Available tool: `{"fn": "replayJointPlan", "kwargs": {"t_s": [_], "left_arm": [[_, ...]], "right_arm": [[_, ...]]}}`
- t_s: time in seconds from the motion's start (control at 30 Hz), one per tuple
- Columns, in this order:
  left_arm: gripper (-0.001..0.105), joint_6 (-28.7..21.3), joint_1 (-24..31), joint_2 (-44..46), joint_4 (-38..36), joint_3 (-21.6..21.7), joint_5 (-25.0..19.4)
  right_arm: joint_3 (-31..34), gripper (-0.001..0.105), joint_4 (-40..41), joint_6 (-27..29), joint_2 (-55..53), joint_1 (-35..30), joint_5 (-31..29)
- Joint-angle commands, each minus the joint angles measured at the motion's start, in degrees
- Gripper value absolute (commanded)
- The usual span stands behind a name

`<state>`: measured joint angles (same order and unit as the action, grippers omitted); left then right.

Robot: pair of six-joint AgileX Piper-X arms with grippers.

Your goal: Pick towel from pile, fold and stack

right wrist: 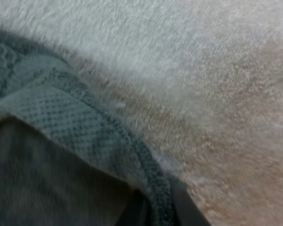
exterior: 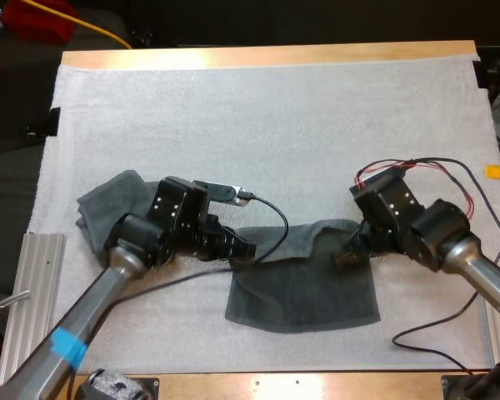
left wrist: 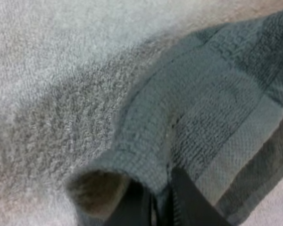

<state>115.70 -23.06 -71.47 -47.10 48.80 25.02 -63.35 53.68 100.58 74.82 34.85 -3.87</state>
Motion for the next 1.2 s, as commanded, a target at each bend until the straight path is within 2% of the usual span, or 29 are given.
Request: {"fn": "replayJointPlan", "kwargs": {"t_s": [0.0, 0.23, 0.4, 0.6, 0.87, 1.03, 1.17], "left_arm": [[0.0, 0.0, 0.6, -1.2, 1.1, 0.0, 1.9], [0.0, 4.7, 5.5, -7.5, 7.0, 0.0, 9.8], [0.0, 9.5, 8.1, -12.1, 12.1, 0.0, 15.7], [0.0, 13.7, 9.1, -17.1, 16.6, 0.0, 17.8], [0.0, 18.2, 9.1, -20.7, 22.8, 0.2, 17.7], [0.011, 19.9, 9.7, -20.8, 25.2, 0.2, 16.2], [0.015, 20.6, 11.5, -20.8, 26.3, 0.2, 15.9]], "right_arm": [[0.0, 0.001, -0.9, -0.3, 0.9, -1.1, 1.5], [0.0, 0.001, -3.7, -0.4, 4.7, -3.8, 2.8], [0.0, 0.001, -7.0, -0.6, 6.8, -4.5, 1.1], [0.0, 0.001, -11.1, -0.6, 9.3, -4.7, -0.5], [0.0, 0.001, -14.1, -0.6, 12.0, -4.7, -5.5], [0.0, 0.001, -15.5, -0.6, 12.4, -4.7, -8.2], [0.0, 0.001, -17.9, -0.6, 12.4, -4.7, -9.2]]}}
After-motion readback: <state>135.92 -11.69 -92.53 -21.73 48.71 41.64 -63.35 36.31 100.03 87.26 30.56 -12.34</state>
